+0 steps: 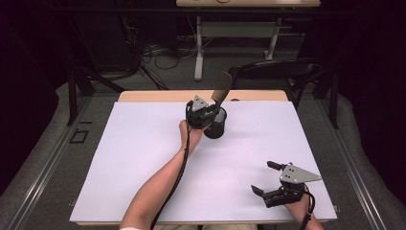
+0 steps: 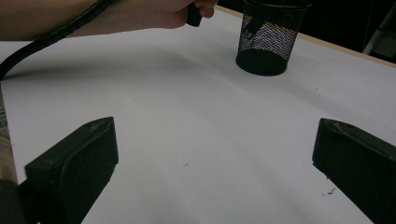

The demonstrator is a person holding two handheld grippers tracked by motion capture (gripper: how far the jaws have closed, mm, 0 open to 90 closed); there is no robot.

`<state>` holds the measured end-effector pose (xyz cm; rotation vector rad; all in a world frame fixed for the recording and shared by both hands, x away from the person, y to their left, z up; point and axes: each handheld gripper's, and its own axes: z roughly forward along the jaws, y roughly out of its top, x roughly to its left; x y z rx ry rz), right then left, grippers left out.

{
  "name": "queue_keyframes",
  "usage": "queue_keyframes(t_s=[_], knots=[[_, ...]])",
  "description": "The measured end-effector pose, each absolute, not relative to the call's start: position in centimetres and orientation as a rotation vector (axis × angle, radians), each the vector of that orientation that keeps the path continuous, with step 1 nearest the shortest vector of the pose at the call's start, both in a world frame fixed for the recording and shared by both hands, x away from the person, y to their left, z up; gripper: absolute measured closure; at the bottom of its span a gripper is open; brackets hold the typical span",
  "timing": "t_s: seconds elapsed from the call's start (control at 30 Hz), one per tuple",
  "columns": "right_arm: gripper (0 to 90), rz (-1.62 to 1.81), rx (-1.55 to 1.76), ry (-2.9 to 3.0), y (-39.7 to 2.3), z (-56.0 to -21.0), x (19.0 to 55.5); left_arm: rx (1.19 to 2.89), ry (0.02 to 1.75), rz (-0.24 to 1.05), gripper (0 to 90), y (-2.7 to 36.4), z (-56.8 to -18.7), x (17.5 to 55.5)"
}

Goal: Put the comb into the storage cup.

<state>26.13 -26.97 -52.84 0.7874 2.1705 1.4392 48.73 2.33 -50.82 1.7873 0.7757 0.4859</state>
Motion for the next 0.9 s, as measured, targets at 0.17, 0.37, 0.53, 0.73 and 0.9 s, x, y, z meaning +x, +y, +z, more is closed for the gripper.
queue_keyframes(t_s=[0.17, 0.37, 0.53, 0.73, 0.9], knots=[[0.0, 1.440, 0.787, 2.171, -26.96, -52.84, 26.12, 1.800, 0.773, 0.488, 72.3, 2.12, -50.95, 48.73], [0.0, 1.440, 0.789, 2.175, -26.96, -52.85, 26.14, 1.819, 0.785, 0.495, 72.3, 2.10, -51.05, 48.80], [0.0, 1.441, 0.789, 2.175, -26.96, -52.87, 26.16, 1.832, 0.796, 0.492, 72.2, 2.16, -51.08, 48.85], [0.0, 1.441, 0.790, 2.178, -26.97, -52.86, 26.16, 1.859, 0.788, 0.499, 72.0, 1.97, -51.08, 48.84], [0.0, 1.440, 0.789, 2.176, -26.97, -52.86, 26.16, 1.881, 0.794, 0.499, 71.9, 1.90, -51.16, 48.85]])
